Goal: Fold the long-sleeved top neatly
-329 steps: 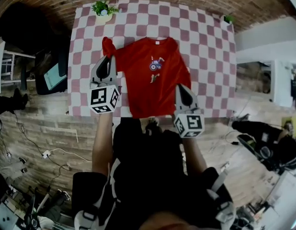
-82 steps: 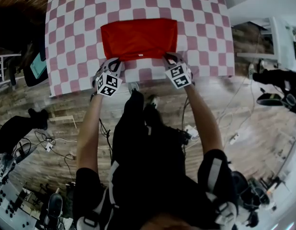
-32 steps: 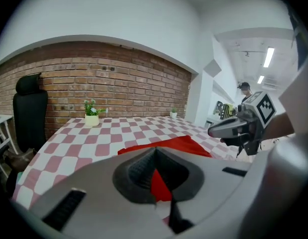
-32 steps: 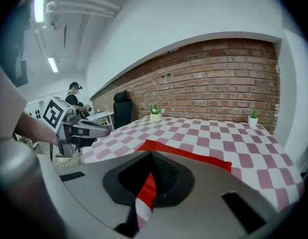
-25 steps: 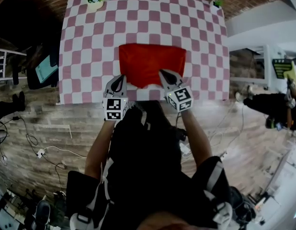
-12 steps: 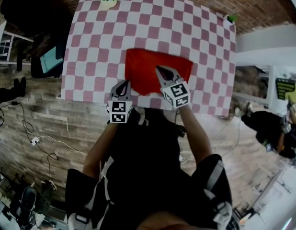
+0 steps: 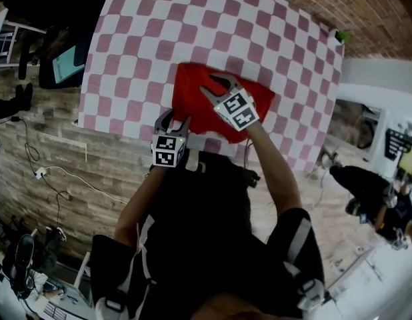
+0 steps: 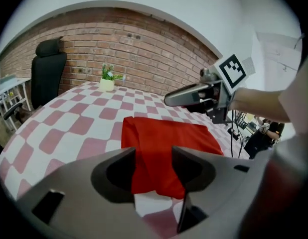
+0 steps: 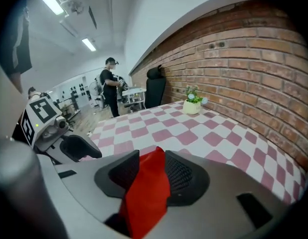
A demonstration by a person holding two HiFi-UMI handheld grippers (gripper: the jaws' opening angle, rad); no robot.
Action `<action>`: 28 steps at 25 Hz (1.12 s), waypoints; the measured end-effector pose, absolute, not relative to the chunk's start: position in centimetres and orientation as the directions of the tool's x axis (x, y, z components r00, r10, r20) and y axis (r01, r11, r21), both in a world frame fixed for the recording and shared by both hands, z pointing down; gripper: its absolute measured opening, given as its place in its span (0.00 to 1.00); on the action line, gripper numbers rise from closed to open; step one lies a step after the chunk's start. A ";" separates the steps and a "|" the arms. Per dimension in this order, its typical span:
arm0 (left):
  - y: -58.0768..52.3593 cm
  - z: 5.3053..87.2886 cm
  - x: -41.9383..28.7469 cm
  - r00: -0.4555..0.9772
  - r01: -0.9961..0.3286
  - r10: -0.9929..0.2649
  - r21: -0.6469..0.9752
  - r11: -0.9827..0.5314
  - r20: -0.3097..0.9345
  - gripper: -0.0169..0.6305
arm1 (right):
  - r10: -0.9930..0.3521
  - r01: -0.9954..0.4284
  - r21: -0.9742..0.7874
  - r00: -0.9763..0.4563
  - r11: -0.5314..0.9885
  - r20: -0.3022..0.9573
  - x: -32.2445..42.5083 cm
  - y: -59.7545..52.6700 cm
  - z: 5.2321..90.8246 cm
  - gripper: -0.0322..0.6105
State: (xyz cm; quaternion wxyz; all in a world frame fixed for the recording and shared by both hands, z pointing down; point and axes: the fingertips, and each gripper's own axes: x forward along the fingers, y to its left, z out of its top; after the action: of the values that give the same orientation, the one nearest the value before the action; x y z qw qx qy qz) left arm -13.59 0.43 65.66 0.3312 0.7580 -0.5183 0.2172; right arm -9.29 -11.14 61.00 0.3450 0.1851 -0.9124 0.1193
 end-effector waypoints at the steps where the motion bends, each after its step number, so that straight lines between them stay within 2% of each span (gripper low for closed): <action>1: 0.6 66.2 -13.5 0.367 -0.930 -0.629 0.283 -0.235 0.685 0.35 | -0.219 -0.388 -0.092 -0.684 0.917 0.696 -9.7 -11.4 61.8 0.27; 10: 1.4 70.6 -13.8 0.334 -0.940 -0.543 0.314 -0.132 0.771 0.40 | 0.049 -0.116 -0.129 -0.525 0.985 0.850 -12.8 -14.0 67.2 0.31; 21: 1.4 73.0 -13.8 0.329 -0.938 -0.490 0.340 -0.069 0.808 0.40 | 0.242 0.027 -0.249 -0.359 0.968 0.902 -13.2 -15.6 72.6 0.34; 23: 1.5 73.2 -13.6 0.336 -0.936 -0.480 0.344 -0.075 0.810 0.31 | 0.239 0.039 -0.240 -0.335 0.970 0.912 -12.9 -15.9 73.7 0.33; 28: 1.4 73.5 -14.1 0.355 -0.929 -0.466 0.363 -0.077 0.810 0.15 | 0.229 0.042 -0.228 -0.330 0.973 0.916 -12.7 -16.2 74.5 0.21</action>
State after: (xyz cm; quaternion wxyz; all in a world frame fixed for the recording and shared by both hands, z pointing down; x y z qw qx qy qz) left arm -14.06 1.44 73.46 0.4522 0.6879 -0.5069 0.2557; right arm -12.72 -16.18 74.47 0.5728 -0.0833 -0.8114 0.0815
